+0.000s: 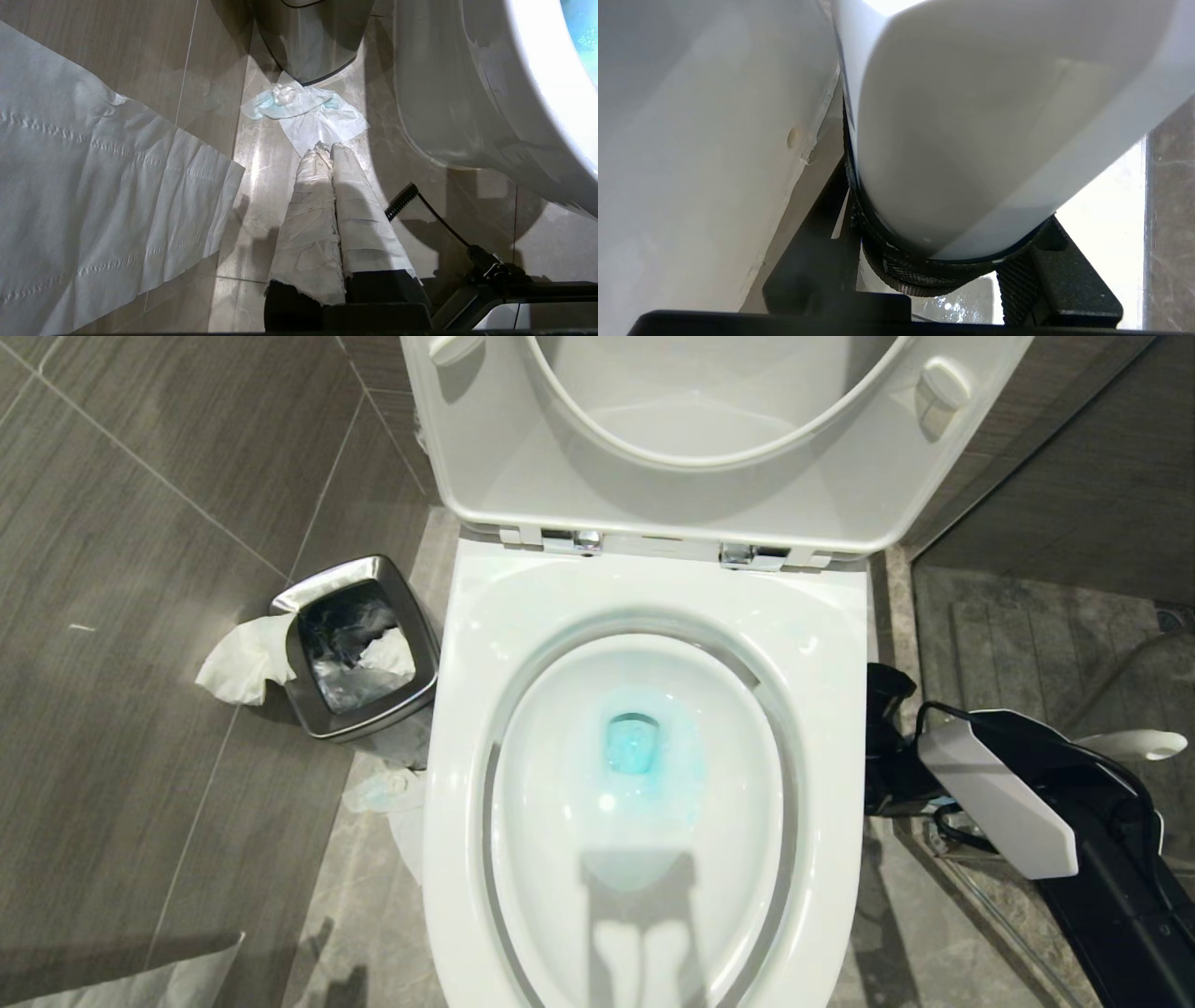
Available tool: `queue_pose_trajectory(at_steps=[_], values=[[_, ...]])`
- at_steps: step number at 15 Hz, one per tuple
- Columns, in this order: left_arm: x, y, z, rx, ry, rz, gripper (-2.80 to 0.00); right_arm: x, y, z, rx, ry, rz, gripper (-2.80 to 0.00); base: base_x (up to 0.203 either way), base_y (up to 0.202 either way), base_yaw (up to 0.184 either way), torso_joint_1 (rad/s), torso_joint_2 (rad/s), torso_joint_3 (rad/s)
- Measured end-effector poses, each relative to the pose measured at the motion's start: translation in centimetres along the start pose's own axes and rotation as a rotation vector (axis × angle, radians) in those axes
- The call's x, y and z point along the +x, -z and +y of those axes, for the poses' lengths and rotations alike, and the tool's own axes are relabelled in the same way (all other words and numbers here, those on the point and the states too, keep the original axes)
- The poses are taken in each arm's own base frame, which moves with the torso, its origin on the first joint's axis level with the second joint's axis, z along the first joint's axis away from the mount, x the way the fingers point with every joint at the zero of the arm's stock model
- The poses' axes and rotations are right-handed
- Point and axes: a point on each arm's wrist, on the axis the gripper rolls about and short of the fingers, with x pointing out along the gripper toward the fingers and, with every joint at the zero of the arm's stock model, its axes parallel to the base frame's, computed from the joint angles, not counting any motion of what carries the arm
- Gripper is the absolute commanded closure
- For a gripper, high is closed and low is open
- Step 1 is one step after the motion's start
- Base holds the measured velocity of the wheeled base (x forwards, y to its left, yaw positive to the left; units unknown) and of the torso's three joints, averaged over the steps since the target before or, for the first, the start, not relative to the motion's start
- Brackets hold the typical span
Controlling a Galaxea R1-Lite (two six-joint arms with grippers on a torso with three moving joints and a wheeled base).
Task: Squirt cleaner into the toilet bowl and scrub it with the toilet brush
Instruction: Place the cleaning agent on the floor
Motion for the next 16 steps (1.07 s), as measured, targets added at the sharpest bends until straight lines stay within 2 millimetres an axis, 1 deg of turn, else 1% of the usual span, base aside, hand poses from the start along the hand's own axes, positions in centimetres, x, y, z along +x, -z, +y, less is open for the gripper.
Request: queue_pose_trajectory(at_steps=[6,16], values=[[0.00,0.00,0.00,0.000,0.000,0.000,0.00,0.68,0.35,0.13,0.001,0.002,-0.027,0.00,0.000,0.000,0.000,0.000,0.00,0.000],[0.00,0.00,0.00,0.000,0.001,0.000,0.00,0.86,0.46,0.21,0.001,0.001,-0.027,0.00,0.000,0.000,0.000,0.000,0.00,0.000]])
